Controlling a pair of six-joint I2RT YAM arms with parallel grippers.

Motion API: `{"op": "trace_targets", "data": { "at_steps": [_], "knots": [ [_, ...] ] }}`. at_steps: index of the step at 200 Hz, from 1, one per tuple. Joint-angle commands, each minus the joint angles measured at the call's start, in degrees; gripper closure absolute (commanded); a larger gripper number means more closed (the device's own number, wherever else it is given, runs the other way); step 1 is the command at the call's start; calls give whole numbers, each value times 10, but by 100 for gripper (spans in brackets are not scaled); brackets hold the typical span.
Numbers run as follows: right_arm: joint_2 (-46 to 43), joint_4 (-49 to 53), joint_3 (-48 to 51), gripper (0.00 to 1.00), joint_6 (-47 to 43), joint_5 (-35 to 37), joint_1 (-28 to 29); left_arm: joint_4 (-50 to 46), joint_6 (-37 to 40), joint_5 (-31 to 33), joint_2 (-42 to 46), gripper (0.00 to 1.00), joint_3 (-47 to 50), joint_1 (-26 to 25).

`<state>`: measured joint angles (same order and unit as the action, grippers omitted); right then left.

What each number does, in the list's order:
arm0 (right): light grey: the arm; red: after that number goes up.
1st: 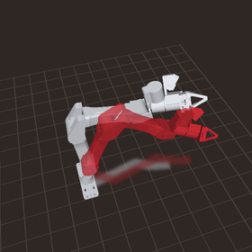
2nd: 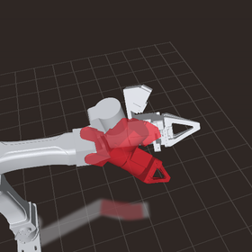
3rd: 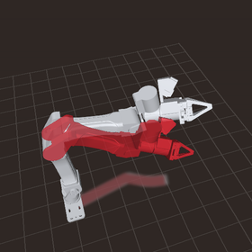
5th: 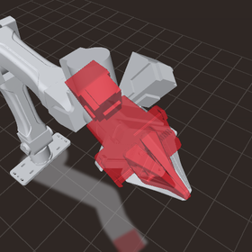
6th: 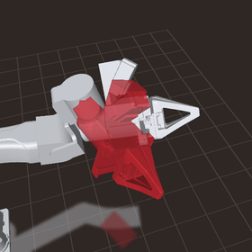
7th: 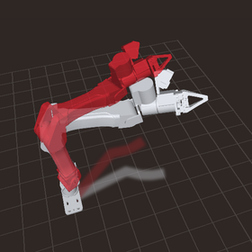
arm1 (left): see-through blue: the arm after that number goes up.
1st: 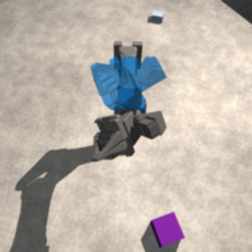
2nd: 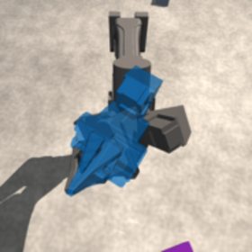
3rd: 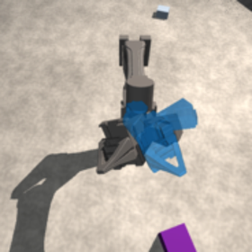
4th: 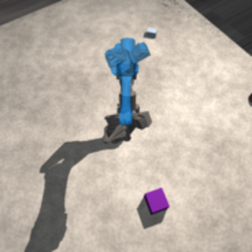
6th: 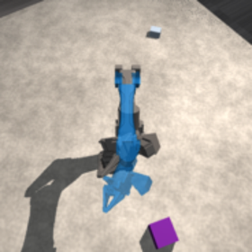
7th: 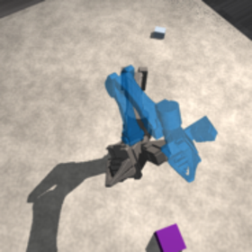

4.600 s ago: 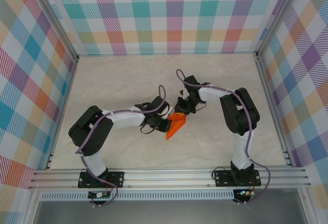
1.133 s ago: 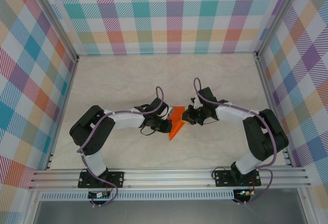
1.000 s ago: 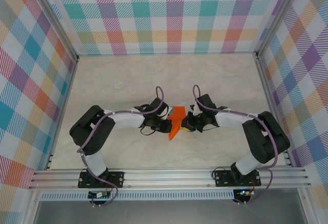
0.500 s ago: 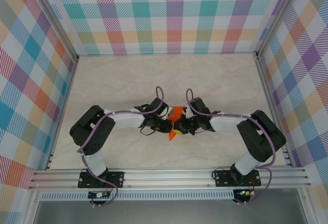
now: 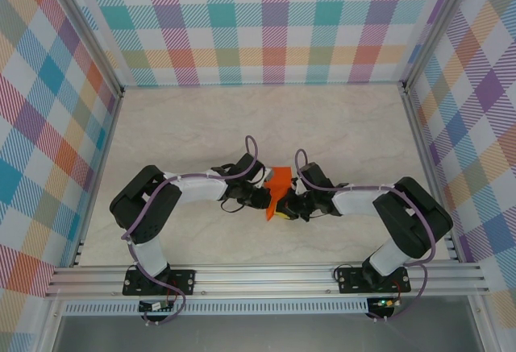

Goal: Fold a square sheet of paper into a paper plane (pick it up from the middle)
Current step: Third fold the triangle at the center of the table.

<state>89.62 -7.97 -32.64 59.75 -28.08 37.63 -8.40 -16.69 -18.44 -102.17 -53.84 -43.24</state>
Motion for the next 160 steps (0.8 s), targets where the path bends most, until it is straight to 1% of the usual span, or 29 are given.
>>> {"op": "trace_targets", "data": {
  "at_steps": [1,30,67,116,160],
  "knots": [
    [-18,-21,2,99,12,2,10,-11,10,-1,-17,91,7,2],
    [-16,-27,1,98,15,0,14,-11,10,-2,-19,91,5,2],
    [4,-61,2,98,29,-10,24,-13,11,-3,-19,91,6,2],
    [27,-74,6,98,33,-9,29,-14,12,-5,-20,91,4,2],
    [35,-50,14,98,21,3,29,-14,14,-11,-23,91,5,2]
  ]
}}
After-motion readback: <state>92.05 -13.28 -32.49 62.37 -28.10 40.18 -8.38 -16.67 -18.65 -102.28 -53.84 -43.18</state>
